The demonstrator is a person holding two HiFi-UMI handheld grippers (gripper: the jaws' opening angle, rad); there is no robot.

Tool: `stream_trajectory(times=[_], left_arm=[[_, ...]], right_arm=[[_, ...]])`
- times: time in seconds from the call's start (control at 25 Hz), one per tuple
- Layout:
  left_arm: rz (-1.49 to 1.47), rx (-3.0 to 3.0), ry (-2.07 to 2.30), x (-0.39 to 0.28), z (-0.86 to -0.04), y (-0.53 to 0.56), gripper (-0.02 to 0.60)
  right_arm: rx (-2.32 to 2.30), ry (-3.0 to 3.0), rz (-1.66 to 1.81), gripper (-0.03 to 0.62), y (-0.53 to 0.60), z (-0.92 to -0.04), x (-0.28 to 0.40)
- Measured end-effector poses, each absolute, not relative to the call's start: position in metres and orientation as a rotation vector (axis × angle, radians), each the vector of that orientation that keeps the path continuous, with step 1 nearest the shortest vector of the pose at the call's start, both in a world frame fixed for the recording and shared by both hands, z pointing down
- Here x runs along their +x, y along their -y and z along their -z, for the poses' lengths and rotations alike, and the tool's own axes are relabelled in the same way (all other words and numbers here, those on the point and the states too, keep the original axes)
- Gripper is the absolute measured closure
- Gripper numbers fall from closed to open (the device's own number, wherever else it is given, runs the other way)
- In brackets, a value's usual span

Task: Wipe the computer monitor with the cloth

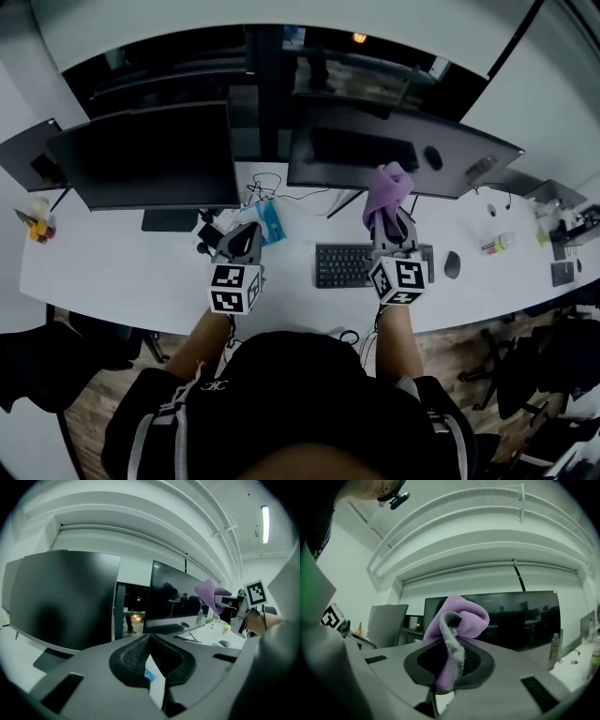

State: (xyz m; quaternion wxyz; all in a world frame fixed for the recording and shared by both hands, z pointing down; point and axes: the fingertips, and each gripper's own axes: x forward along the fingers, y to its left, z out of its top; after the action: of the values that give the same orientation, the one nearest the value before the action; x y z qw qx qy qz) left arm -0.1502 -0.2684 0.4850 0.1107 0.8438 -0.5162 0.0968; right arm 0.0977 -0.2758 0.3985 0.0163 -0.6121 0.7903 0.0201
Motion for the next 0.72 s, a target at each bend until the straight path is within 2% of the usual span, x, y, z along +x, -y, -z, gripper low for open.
stream_trajectory(times=[0.28, 0.72], left_arm=[[-0.315, 2.510, 1.496, -0.105, -0.481, 0.266, 0.568], [-0.306, 2.480, 1.581, -0.094, -0.473, 0.266, 0.568]], right_arm=[[-1.925, -2.425, 0.055, 0.542, 0.265, -0.422, 0.148], [-1.842, -2.460, 0.085, 0.542, 0.267, -0.422, 0.157]])
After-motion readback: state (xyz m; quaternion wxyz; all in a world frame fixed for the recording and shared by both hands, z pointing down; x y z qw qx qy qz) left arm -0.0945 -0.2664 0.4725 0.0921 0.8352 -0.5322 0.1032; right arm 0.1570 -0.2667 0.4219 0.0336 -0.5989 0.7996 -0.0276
